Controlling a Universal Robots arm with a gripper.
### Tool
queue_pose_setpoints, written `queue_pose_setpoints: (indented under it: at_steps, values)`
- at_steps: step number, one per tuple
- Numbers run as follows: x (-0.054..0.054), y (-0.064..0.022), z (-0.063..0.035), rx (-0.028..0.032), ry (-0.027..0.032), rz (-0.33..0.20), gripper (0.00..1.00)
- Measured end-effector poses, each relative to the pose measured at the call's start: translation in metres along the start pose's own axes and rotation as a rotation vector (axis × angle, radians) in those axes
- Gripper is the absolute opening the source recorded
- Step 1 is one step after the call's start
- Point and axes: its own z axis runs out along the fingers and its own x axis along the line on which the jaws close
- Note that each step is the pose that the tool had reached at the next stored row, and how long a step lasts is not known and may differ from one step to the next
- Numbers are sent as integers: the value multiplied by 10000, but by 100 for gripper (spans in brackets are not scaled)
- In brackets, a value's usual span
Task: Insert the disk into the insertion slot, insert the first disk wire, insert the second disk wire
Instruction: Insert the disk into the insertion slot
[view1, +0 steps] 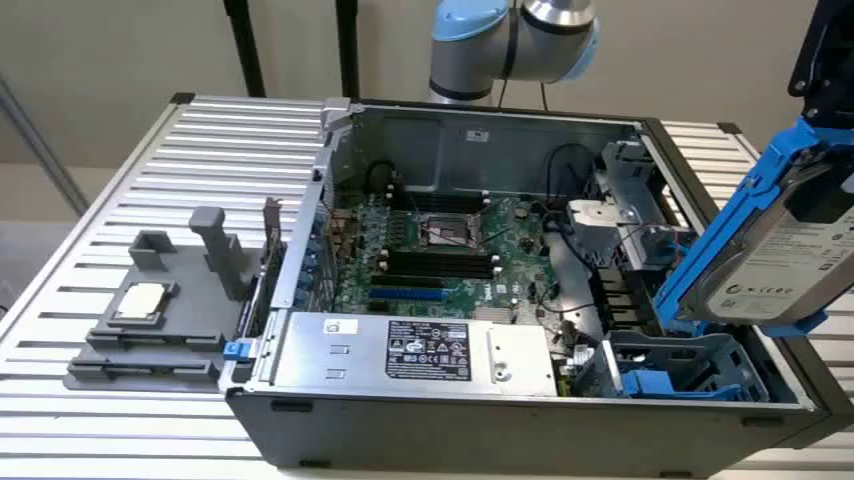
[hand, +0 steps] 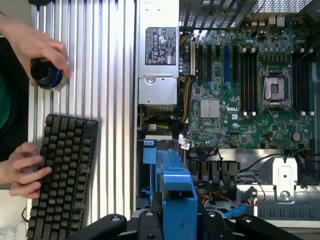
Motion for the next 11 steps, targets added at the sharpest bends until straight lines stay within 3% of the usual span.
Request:
queue_pose_setpoints:
  at_steps: [11]
  values:
    - [0, 0, 0, 0, 1, 0, 33]
